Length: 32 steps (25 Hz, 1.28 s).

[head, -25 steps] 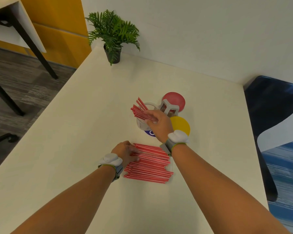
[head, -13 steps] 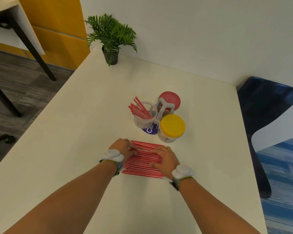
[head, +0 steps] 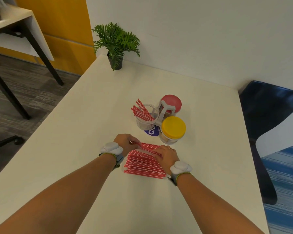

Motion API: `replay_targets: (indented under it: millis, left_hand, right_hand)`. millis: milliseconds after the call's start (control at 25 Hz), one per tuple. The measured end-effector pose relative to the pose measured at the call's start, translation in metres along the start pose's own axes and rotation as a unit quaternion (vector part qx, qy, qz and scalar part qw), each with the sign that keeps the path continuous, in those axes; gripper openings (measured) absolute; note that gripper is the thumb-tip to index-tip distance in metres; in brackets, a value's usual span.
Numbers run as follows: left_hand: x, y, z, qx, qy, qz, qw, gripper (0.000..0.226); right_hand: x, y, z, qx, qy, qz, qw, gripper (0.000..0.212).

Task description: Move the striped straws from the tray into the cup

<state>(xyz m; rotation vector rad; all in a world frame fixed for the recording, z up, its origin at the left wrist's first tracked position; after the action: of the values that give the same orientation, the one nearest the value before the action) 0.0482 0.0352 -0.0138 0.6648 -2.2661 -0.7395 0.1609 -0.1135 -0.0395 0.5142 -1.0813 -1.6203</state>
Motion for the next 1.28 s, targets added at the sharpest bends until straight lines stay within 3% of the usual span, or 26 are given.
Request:
replay_targets:
  millis: [200,400,560,720,960,1280]
  left_hand:
    - [0.009,0.010,-0.007,0.180,0.041,-0.023,0.983,0.017]
    - [0.015,0.028,-0.015,0.198,0.032,-0.032,0.979,0.014]
    - [0.006,0.071,-0.016,0.216,0.005,-0.081,0.973,0.015]
    - [-0.012,0.115,-0.030,0.258,-0.031,-0.120,0.958,0.016]
    - [-0.044,0.110,-0.040,0.218,-0.018,-0.134,0.967,0.012]
    - [-0.070,0.080,-0.055,0.050,-0.049,-0.120,0.990,0.017]
  right_hand:
    - [0.000,0.007,0.008,-0.098,-0.004,-0.033,0.995,0.030]
    - [0.006,0.007,0.017,-0.208,-0.049,-0.078,0.974,0.034]
    - [0.015,-0.008,0.013,-0.071,-0.054,-0.034,0.995,0.061]
    - [0.016,-0.013,0.021,0.009,-0.003,0.049,0.999,0.058]
    - [0.007,-0.013,0.023,0.042,-0.006,0.062,0.997,0.041]
    - [-0.005,-0.012,0.021,0.016,-0.023,0.028,0.999,0.031]
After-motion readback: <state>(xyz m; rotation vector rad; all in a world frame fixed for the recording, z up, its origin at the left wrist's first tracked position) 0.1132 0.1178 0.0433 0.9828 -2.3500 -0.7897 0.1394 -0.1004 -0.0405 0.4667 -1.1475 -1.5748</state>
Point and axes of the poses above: each hand's wrist, its own x-axis away from the middle knuckle, its own y-axis out of the back of the hand, z = x × y, the point moved 3 cm from there along -x, towards the middle knuckle, and after that the axes turned 11 degrees about y, right-handed, at the moved point
